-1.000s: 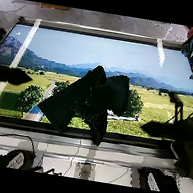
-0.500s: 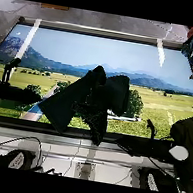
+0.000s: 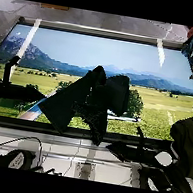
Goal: Fold the clothes and pants, and hang the long-sleeved shirts on hangers.
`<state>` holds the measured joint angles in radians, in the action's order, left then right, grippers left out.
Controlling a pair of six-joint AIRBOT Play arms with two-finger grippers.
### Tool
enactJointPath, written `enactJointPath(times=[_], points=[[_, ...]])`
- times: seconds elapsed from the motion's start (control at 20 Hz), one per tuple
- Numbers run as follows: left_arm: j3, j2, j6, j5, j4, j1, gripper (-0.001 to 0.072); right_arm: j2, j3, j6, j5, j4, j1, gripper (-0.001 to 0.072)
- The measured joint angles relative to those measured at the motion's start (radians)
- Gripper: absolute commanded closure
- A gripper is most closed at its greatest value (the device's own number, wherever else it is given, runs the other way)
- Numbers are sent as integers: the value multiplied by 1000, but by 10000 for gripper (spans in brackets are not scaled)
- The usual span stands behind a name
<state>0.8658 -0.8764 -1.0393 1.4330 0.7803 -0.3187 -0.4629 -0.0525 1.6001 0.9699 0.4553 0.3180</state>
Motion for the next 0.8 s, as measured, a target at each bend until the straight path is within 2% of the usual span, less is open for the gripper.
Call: enactJointPath(times=[0.1,0.2,0.25,0.3,0.4,0.55,0.8], points=[[0,0,0,-4,-3,0,688,0,-42,-154,-27,23,77,259],[0,0,0,-5,-5,0,688,0,-89,-277,-55,112,148,249],[0,0,0,-7,-5,0,688,0,-110,-333,-79,178,188,180],[0,0,0,-8,-5,0,688,0,-124,-382,-108,242,226,80],[0,0,0,-8,-7,0,688,-10,-143,-477,-169,345,308,49],[0,0,0,-8,-7,0,688,-66,-155,-559,-310,432,427,49],[0,0,0,-8,-8,0,688,-253,-169,-607,-494,500,566,49]])
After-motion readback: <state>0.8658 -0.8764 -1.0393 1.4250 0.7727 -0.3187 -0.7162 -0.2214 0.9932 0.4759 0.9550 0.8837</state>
